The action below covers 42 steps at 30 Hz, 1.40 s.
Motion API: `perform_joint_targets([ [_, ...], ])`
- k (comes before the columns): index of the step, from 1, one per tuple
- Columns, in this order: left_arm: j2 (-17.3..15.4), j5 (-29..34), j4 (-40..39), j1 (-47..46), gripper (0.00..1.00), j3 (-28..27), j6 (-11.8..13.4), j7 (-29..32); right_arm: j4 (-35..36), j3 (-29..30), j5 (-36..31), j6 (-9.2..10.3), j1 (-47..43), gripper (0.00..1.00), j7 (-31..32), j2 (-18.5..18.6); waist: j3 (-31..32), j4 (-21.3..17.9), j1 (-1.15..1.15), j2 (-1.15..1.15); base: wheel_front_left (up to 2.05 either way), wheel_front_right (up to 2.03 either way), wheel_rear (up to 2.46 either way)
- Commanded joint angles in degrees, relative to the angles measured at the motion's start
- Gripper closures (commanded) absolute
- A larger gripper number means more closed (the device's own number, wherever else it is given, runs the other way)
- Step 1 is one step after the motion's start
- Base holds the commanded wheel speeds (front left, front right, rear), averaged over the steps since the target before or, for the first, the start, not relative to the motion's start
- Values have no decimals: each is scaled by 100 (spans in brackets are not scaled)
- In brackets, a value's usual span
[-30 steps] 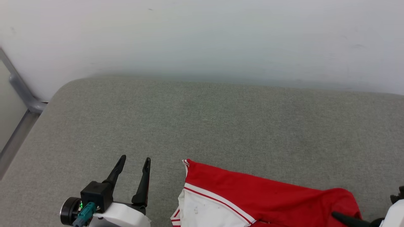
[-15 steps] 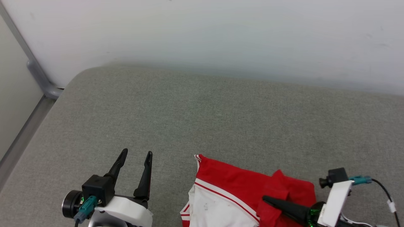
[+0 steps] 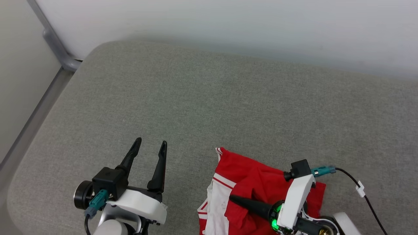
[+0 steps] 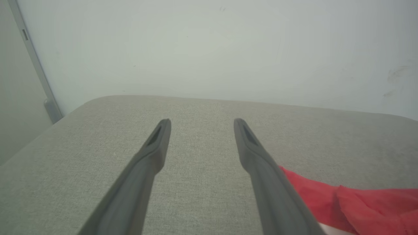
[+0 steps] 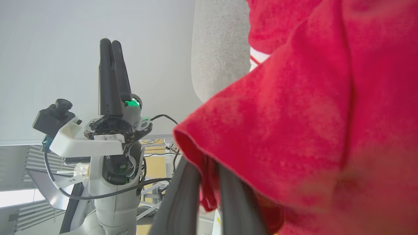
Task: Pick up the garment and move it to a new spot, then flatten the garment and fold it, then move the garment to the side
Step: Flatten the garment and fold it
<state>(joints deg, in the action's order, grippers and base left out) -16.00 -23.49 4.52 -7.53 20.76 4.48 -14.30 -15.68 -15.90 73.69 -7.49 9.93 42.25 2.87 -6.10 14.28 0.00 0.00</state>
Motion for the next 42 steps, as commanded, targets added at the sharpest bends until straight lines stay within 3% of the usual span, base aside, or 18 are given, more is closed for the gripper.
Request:
perform_joint_targets([
  [1, 28, 20, 40, -72, 0, 6, -32, -37, -77, -74, -133, 0, 119, 100, -107, 19, -93, 62, 0, 0, 0, 0, 0],
  [2, 40, 14, 65, -78, 0, 2, -33, -47, -95, -101, -256, 0, 157, 93, -259, 50, -111, 68, 0, 0, 0, 0, 0],
  [3, 77, -37, 82, -82, 0, -2, -66, -54, -127, -144, -329, 0, 184, 62, -364, 65, -127, 71, 0, 0, 0, 0, 0],
  [4, 99, -46, 95, -95, 0, -3, -94, -62, -154, -201, -346, 0, 185, 0, -428, 60, -144, 75, 0, 0, 0, 0, 0],
  [13, 138, 5, 262, -115, 0, -28, -178, -85, 169, -794, -676, 0, 271, 0, -950, 334, -11, 6, 0, 0, 0, 0, 0],
  [20, 55, 35, 323, 63, 0, -45, -130, -87, 473, -902, -1625, 0, 215, 0, -2156, 796, 300, -181, 0, 0, 0, 0, 0],
  [26, -34, 30, 293, 250, 0, -87, 11, -10, 333, -119, -2852, 0, -107, 0, -3175, 1076, 542, -416, 0, 0, 0, 0, 0],
  [35, -88, -35, 198, 473, 0, -205, 225, 28, 768, 1624, -4443, 0, -697, 0, -3805, 811, 756, -778, 0, 0, 0, 0, 0],
  [42, -143, -44, 174, 614, 0, -300, 370, 9, 1517, 1944, -5495, 1, -1115, 0, -4187, 662, 901, -1003, 0, 0, 0, 0, 0],
])
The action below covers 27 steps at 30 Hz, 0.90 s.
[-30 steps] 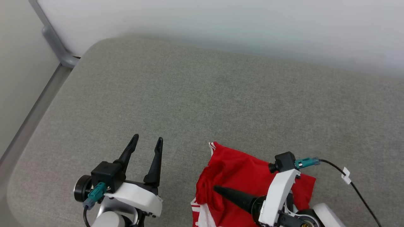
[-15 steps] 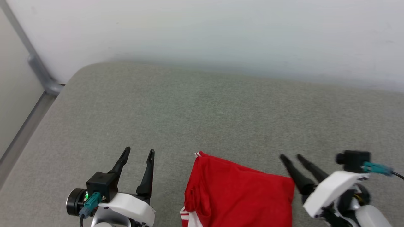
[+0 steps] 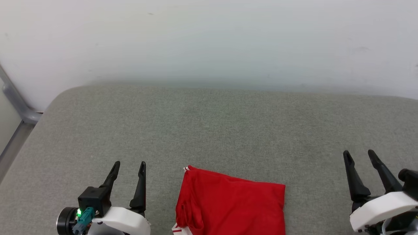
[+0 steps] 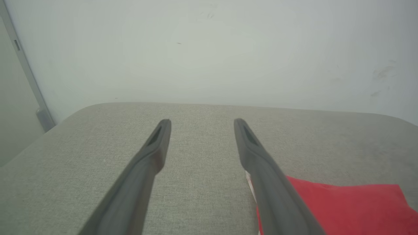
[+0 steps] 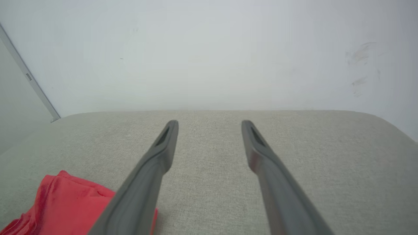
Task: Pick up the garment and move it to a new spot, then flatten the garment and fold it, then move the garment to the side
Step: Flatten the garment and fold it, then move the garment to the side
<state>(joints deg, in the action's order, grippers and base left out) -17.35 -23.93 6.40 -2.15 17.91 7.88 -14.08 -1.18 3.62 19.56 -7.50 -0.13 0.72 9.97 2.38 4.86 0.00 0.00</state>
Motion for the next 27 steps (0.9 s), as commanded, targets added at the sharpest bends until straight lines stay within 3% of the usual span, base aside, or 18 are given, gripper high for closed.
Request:
perform_joint_targets([
  [1, -12, -4, -22, 96, 0, -21, 48, -15, 148, -18, -160, 2, -178, 0, -64, -89, 69, -86, 0, 0, 0, 0, 0],
  [14, -119, 16, -26, 425, 0, -41, 151, -50, 807, 20, -666, 2, -1006, 0, 29, -410, 305, -249, 0, 0, 0, 0, 0],
  [27, -117, -19, 54, 322, 0, 38, 93, -63, 1019, 75, -687, 2, -997, 0, 311, -467, 294, -243, 0, 0, 0, 0, 0],
])
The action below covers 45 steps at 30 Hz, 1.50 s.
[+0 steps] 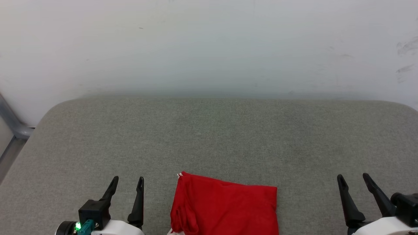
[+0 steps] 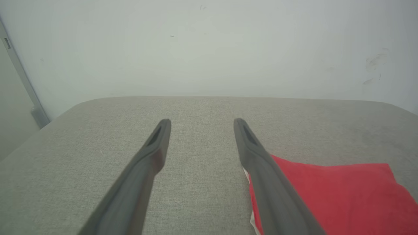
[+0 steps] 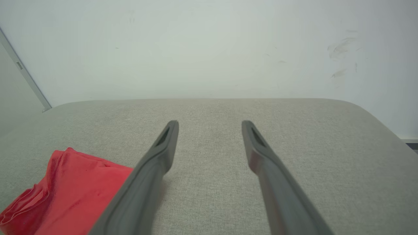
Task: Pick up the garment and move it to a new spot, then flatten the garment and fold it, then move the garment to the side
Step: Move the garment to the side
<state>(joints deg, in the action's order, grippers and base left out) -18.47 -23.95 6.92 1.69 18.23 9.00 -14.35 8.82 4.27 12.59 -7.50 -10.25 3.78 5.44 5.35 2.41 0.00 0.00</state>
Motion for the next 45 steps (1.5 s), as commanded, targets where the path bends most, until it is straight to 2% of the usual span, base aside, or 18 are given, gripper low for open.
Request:
perform_joint_targets([
  [1, -5, -16, 12, -77, 0, 7, -20, -36, 27, 16, 11, 2, 21, 0, 19, -14, -6, 3, 0, 0, 0, 0, 0],
  [5, 29, -56, 19, -123, 0, -9, -35, -50, -57, 177, 146, 2, 35, 0, 172, 96, -49, 19, 0, 0, 0, 0, 0],
  [9, 71, -54, 10, -204, 0, -5, -89, -53, -331, 448, 568, 2, 18, 0, 407, 282, -147, 98, 0, 0, 0, 0, 0],
  [15, 211, 57, -43, -330, 0, 22, -171, -82, -897, 546, 1402, 2, 64, 0, 1265, 673, -349, 335, 0, 0, 0, 0, 0],
  [19, 304, 146, -95, -378, 0, 5, -233, -90, -1207, 164, 2007, 2, 149, 0, 2010, 844, -469, 548, 0, 0, 0, 0, 0],
  [24, 452, 271, -210, -479, 0, -89, -323, -93, -1344, -543, 2672, 1, 414, 0, 2633, 932, -719, 812, 0, 0, 0, 0, 0],
  [29, 607, 405, -242, -630, 0, -177, -446, -94, -1566, -1103, 3090, 2, 766, 0, 2792, 917, -998, 1047, 0, 0, 0, 0, 0],
  [37, 822, 595, -184, -734, 0, -385, -634, -94, -2417, -1640, 3492, 7, 1149, 0, 2962, 959, -1251, 1217, 0, 0, 0, 0, 0],
  [39, 899, 666, -139, -742, 0, -462, -697, -94, -2655, -1834, 3645, 8, 1207, 58, 3130, 936, -1258, 1223, 0, 0, 0, 0, 0],
  [40, 924, 685, -134, -739, 0, -482, -708, -94, -2688, -1884, 3669, 8, 1239, 100, 3141, 950, -1258, 1219, 0, 0, 0, 0, 0],
  [45, 1023, 836, -64, -748, 0, -582, -827, -94, -2657, -2040, 3717, 7, 1513, 100, 2965, 1090, -1194, 1173, 0, 0, 0, 0, 0],
])
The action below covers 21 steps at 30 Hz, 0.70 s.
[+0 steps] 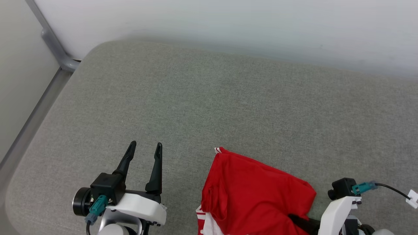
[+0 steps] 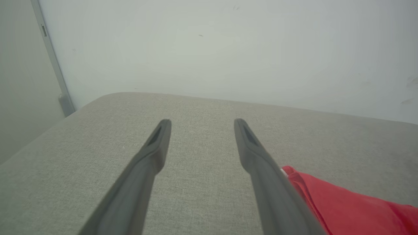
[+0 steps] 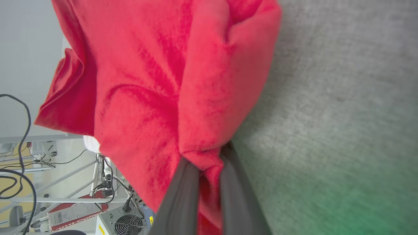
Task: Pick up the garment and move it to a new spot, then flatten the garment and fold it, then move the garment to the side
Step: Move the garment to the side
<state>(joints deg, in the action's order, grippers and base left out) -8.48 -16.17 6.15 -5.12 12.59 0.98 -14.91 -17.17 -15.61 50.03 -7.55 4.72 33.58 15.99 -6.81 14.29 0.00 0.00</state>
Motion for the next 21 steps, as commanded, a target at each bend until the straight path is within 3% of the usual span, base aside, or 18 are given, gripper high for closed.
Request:
perform_joint_targets([
  [1, 33, 75, 18, -64, 0, -33, -39, -38, -25, -65, -48, 12, 65, 100, -63, 77, 45, -30, 0, 0, 0, 0, 0],
  [10, 5, 314, -63, 149, 0, -147, -128, -32, 363, 50, -719, 11, 207, 100, -178, 500, 292, -445, 0, 0, 0, 0, 0],
  [21, -53, 490, -173, 217, 0, -161, -196, -26, 664, 776, -1375, 9, -113, 100, 223, 809, 249, -1841, 0, 0, 0, 0, 0],
])
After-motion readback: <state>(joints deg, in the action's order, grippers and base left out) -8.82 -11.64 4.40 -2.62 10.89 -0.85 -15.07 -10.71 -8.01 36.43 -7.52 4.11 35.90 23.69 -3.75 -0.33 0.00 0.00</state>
